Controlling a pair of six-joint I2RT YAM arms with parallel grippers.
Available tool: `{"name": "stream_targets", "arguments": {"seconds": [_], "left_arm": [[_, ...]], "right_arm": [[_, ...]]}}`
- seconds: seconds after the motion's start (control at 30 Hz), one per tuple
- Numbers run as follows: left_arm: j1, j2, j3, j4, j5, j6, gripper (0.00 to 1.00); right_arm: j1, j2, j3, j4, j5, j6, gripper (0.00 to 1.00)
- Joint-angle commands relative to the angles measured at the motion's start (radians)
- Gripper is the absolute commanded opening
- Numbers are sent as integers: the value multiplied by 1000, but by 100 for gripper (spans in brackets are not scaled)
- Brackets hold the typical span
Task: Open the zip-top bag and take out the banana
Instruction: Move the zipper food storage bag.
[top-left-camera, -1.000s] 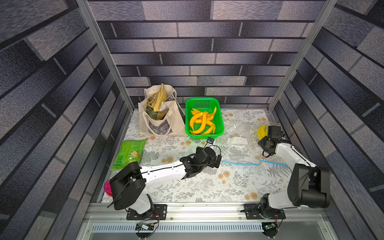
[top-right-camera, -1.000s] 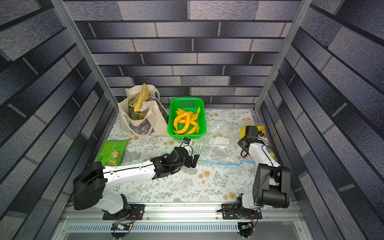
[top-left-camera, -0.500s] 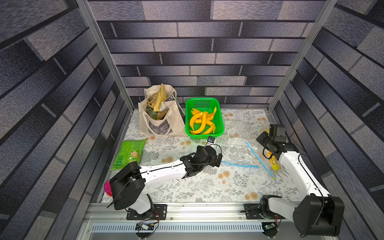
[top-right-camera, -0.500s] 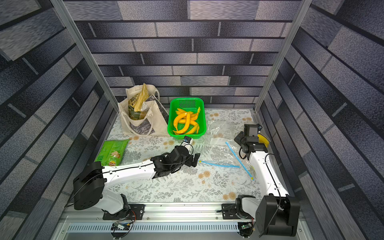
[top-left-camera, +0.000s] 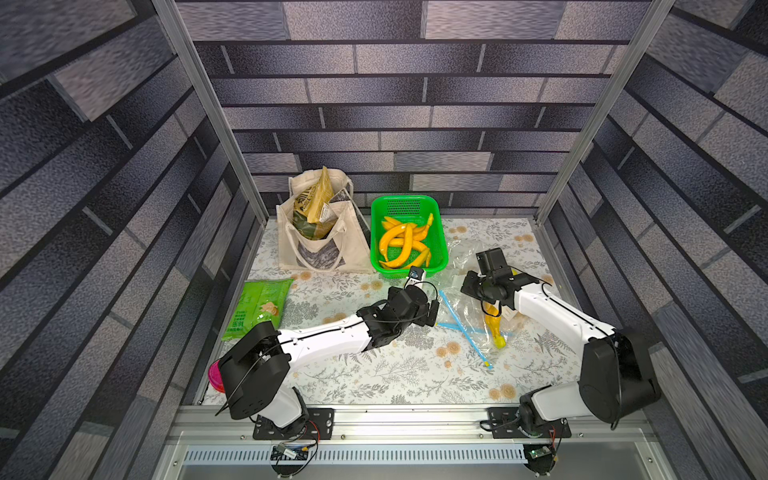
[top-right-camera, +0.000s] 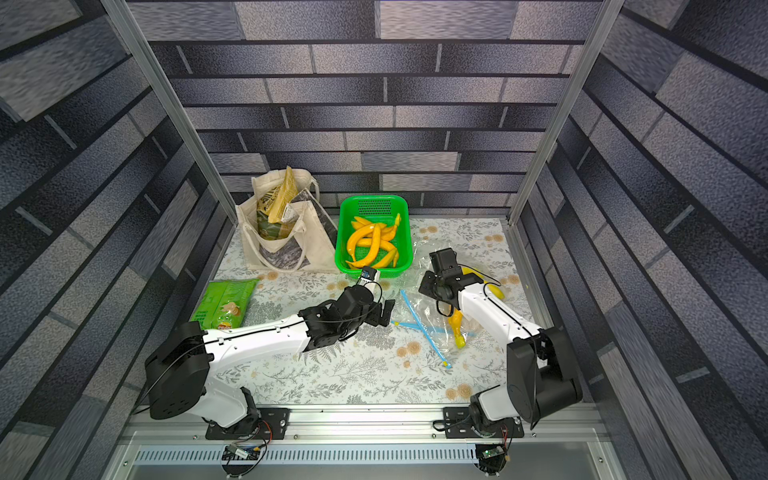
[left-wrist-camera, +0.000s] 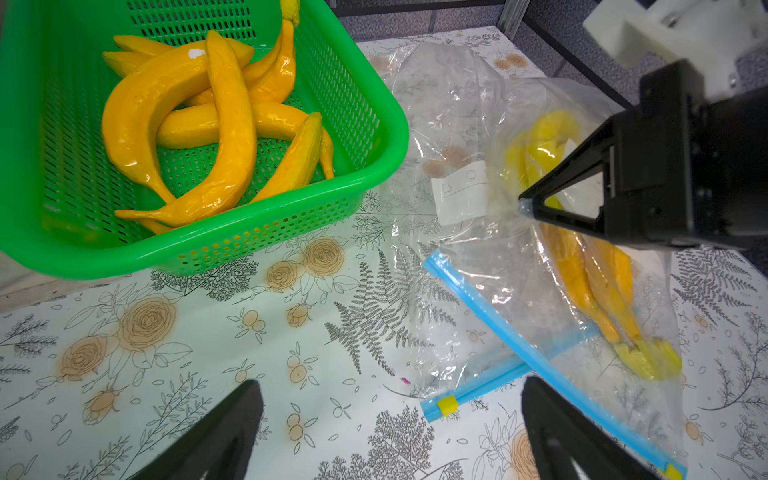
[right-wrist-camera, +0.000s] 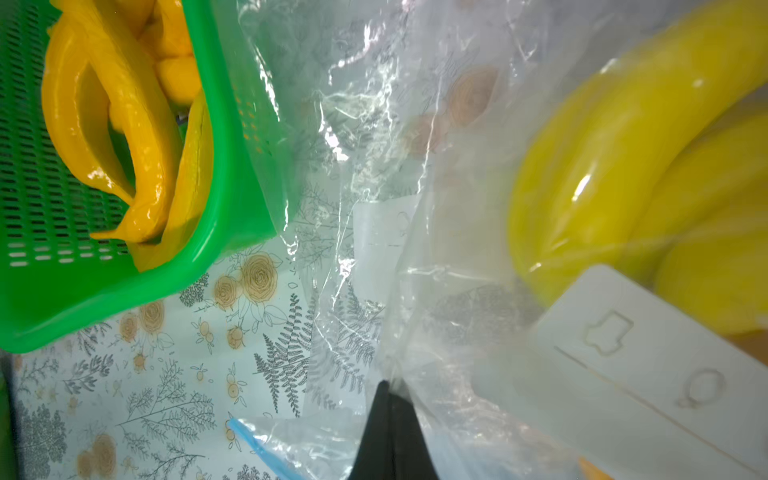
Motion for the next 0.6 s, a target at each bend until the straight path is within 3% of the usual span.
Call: {"name": "stream_targets", "arguments": {"seconds": [0.0, 0.07, 0.13, 0.3, 0.57], "left_arm": [[27, -1, -4, 0, 47, -25, 100], [27, 21, 22, -5, 67, -6, 100], [28, 55, 72, -22, 90, 21, 100], [23, 204, 267, -109, 181, 106, 100], [24, 472, 584, -266, 269, 182, 100]], "right_arm": [[20, -20, 15, -12, -5, -13, 26], [19, -72, 8, -65, 76, -12, 47], [16, -136, -3, -137, 186, -9, 59], [-62, -271, -88, -273, 306, 76, 64], [-278, -533, -340, -259, 293, 143, 69]]}}
